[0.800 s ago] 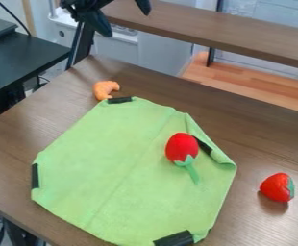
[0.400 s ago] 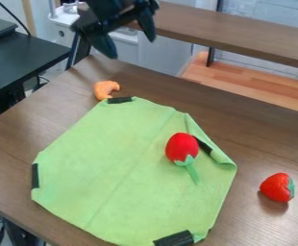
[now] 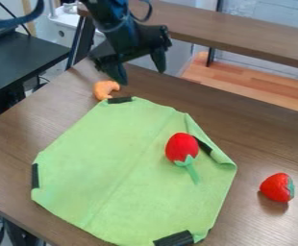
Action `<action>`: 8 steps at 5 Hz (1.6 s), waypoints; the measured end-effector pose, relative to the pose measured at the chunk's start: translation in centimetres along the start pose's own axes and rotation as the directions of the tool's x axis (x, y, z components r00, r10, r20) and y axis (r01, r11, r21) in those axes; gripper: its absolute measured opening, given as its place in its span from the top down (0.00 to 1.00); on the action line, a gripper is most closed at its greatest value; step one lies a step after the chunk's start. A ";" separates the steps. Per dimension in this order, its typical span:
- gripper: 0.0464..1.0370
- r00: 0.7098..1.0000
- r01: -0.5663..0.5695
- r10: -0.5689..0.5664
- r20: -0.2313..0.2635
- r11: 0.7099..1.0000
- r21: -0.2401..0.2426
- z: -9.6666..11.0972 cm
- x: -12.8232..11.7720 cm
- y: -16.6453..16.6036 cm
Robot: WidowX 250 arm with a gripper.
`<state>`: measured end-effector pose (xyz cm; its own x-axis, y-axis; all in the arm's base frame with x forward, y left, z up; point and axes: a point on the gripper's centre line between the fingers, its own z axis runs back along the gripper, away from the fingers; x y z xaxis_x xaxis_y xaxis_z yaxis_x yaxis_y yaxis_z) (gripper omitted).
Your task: Move the red object from the cloth to the left
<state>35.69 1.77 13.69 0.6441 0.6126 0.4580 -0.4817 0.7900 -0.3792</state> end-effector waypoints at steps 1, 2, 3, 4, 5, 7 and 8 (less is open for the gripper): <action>0.04 1.000 0.020 -0.020 0.002 0.999 0.037 -1.9 -1.0 -0.1; 0.04 0.999 0.038 -0.038 0.002 0.997 0.072 -4.0 -2.0 -0.2; 0.04 0.999 0.050 -0.050 0.004 0.994 0.098 -5.7 -3.1 -0.4; 0.04 0.998 0.064 -0.063 -0.011 0.991 0.119 -7.6 -4.6 -0.5; 0.04 0.997 0.075 -0.075 -0.008 0.988 0.132 -9.3 -5.5 -1.2; 0.04 0.996 0.084 -0.087 0.013 0.985 0.150 -11.6 -6.9 -1.9; 0.04 0.998 0.046 -0.051 0.029 0.986 0.158 -12.8 -7.3 -2.1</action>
<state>39.59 -4.64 0.85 0.6504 0.5717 0.5001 -0.5392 0.8112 -0.2261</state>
